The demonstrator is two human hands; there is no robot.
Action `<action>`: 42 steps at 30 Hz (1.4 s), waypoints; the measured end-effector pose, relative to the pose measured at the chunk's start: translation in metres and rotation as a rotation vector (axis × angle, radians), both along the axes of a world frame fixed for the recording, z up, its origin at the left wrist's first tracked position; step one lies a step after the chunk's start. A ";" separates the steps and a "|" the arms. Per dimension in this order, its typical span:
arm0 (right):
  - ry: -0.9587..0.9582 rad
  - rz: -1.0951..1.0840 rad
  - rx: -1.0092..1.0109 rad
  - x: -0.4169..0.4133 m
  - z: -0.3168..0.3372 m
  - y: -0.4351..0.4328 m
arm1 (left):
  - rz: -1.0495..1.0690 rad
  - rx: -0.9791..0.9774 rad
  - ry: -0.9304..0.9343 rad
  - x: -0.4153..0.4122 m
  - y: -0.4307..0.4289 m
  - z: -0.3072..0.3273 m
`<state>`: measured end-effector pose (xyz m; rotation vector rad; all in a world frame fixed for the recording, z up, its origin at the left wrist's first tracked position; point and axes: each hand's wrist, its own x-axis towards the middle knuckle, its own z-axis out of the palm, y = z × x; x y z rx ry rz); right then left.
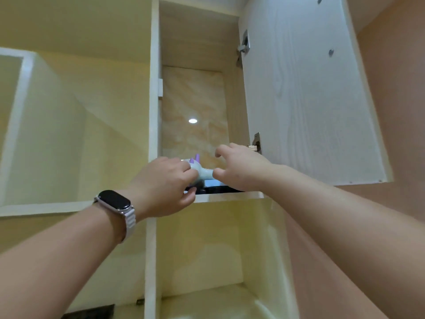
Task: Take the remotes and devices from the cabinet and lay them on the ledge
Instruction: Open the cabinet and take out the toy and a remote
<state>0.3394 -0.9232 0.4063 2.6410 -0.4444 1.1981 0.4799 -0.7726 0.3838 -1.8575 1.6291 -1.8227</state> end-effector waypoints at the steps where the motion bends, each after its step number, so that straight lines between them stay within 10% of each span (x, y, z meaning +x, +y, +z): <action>1: 0.009 0.020 0.054 0.013 0.007 -0.007 | 0.032 0.042 -0.012 -0.001 -0.001 0.007; 18: 0.356 0.051 0.241 0.081 0.038 -0.029 | 0.899 0.359 0.358 -0.022 -0.052 0.050; 42: -0.636 0.706 0.456 0.016 -0.010 -0.015 | 0.397 -0.164 0.089 -0.027 -0.015 0.020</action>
